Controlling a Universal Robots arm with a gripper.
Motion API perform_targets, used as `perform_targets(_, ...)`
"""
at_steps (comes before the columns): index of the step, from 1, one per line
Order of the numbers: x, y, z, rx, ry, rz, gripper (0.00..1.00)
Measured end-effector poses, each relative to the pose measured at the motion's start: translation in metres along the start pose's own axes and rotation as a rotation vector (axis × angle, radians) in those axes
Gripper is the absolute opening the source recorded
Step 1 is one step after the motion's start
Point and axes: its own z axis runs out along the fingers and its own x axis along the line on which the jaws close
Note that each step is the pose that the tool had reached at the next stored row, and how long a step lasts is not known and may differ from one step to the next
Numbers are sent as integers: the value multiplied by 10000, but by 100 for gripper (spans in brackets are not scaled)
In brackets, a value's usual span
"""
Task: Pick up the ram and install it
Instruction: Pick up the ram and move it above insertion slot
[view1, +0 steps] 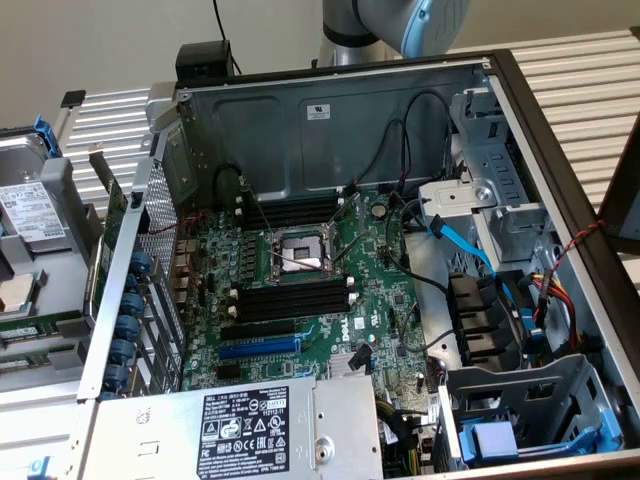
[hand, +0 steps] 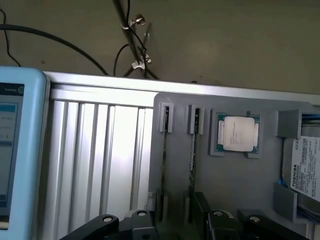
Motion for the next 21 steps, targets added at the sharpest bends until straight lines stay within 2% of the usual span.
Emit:
perform_targets(8, 18, 0, 132, 7, -2, 383, 42)
perform_targets(14, 86, 2, 214, 19, -4, 522, 42)
perform_targets(21, 112, -74, 339, 15, -3, 541, 42)
